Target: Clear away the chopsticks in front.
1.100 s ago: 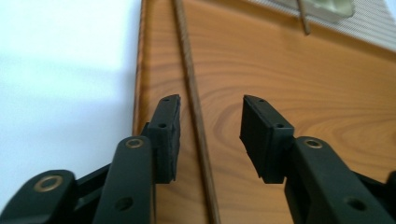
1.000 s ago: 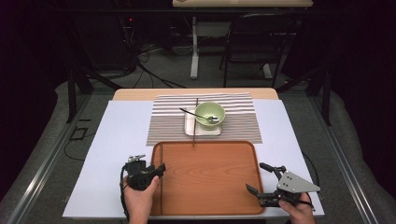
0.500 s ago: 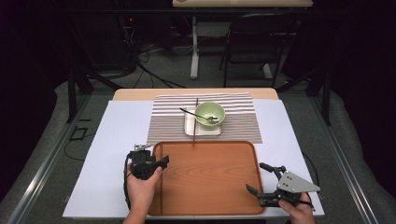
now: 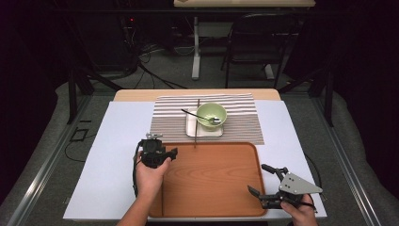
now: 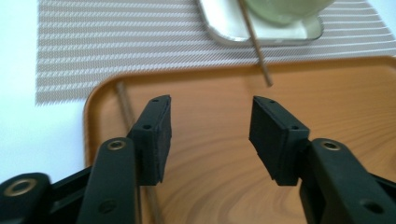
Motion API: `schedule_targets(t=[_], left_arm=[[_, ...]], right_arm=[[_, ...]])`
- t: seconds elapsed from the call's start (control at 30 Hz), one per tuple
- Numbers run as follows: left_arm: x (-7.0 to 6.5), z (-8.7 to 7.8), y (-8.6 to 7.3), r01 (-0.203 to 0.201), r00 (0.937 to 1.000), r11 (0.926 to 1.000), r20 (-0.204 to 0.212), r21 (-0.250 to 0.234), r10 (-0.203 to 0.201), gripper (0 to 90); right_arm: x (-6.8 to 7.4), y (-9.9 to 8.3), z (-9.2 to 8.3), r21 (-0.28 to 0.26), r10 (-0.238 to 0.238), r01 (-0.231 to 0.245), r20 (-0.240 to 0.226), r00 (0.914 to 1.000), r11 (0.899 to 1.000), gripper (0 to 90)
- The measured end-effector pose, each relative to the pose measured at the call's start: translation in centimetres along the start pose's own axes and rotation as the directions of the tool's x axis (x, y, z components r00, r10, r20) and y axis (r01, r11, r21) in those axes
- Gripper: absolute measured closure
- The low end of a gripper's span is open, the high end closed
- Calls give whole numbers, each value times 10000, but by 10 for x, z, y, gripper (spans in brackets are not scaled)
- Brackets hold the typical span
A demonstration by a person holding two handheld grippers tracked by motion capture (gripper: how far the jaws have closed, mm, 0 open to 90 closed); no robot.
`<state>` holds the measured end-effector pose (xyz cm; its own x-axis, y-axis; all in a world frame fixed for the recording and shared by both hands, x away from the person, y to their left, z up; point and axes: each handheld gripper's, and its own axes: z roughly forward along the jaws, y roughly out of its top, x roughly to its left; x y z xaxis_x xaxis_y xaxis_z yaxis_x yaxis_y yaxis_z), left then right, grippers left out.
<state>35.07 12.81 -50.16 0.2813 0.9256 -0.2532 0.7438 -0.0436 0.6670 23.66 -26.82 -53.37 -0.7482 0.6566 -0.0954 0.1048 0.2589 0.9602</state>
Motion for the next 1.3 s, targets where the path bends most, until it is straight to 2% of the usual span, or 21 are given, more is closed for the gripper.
schedule_targets(t=[0.17,0.33,0.43,0.57,0.87,1.03,1.3], left_arm=[[-7,9,16,-300,9995,9995,74,-113,301,536],[-10,22,32,-183,9980,9994,599,-287,200,542],[-13,31,42,-345,9965,9989,750,-317,368,546],[-16,43,52,-609,9959,9977,645,-300,628,557],[-15,67,64,-216,9982,9998,562,56,213,615],[-13,77,65,-300,9989,9993,373,219,291,631],[-12,87,68,-225,9990,9992,398,340,212,668]], right_arm=[[0,0,0,-3,-16,16,5,10000,10000,149],[0,0,0,-10,6,-6,-2,10000,10000,149],[0,0,0,-16,29,-29,-12,10000,10000,149],[0,0,-1,-31,48,-48,-6,10000,10000,149],[0,0,-1,-59,26,-26,-12,10000,10000,149],[0,0,0,-67,37,-37,-15,10000,10000,149],[-1,0,0,-76,51,-51,-17,10000,10000,149]])
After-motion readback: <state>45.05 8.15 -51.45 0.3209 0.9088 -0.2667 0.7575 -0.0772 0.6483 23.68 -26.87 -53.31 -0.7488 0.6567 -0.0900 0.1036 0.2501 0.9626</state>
